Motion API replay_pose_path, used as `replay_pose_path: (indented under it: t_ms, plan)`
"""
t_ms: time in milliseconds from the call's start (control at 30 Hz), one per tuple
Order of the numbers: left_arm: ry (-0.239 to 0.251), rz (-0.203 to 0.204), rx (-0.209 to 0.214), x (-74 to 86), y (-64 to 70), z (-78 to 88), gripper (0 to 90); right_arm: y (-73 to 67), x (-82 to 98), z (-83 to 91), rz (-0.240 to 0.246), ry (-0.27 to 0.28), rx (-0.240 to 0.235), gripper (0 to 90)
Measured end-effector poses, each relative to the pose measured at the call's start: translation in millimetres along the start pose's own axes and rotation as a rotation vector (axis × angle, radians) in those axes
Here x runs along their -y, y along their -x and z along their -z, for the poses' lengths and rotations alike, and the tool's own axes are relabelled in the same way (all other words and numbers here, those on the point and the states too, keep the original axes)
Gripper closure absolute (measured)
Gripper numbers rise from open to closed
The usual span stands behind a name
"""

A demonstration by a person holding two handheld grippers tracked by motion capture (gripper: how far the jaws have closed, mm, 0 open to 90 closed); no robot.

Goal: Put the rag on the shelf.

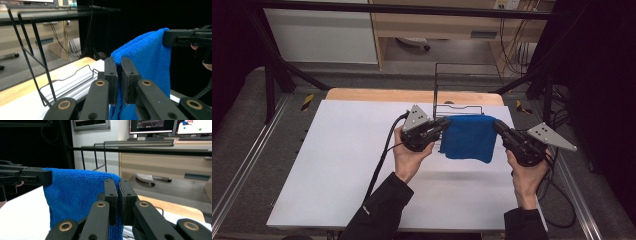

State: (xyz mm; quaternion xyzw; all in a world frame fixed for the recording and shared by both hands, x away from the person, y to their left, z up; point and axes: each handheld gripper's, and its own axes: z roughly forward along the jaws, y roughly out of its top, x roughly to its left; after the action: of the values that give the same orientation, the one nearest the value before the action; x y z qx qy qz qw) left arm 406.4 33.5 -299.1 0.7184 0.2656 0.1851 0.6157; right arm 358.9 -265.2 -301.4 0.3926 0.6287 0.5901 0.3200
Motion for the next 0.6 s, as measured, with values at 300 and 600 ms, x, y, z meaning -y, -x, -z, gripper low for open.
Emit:
replay_pose_path:
  t_ms: [300, 600]
  plan:
    - [0.051, -0.004, -0.014, -17.3, -3.0, 1.4, 84.2, -2.9, -17.2, -4.9, 0.016, 0.046, 0.021, 86.7]
    - [0.093, -0.019, -0.027, -38.2, -8.3, 2.6, 84.2, -5.7, -39.1, -9.4, 0.035, 0.086, 0.033, 86.8]
